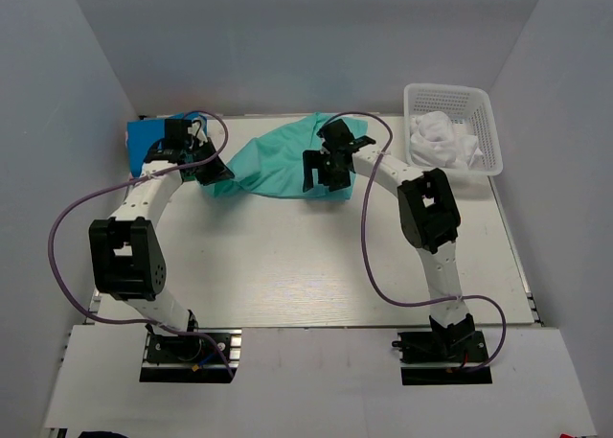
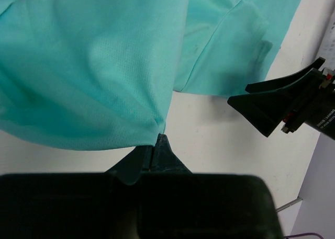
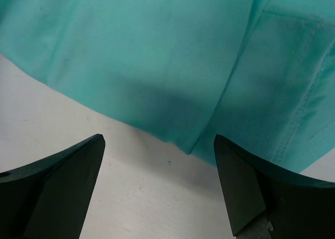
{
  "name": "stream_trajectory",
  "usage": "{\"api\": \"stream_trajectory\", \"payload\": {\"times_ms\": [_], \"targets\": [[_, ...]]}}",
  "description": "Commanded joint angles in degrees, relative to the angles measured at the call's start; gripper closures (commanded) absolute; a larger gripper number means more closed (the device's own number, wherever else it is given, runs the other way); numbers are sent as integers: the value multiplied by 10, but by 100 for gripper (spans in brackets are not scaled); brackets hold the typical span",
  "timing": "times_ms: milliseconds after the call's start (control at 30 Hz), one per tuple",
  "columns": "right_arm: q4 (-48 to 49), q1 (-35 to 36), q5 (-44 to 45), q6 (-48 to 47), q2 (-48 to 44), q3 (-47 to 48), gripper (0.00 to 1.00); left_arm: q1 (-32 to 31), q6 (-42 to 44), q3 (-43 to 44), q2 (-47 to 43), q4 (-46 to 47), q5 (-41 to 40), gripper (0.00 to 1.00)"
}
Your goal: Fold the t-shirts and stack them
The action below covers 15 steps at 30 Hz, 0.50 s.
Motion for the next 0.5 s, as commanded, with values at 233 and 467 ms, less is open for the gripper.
{"api": "stream_trajectory", "payload": {"times_ms": [233, 467], "targets": [[1, 7, -9, 7, 24, 2, 30, 1, 0, -38, -31, 16, 11, 100], [8, 10, -28, 3, 42, 35, 63, 1, 0, -53, -31, 21, 11, 100]]}}
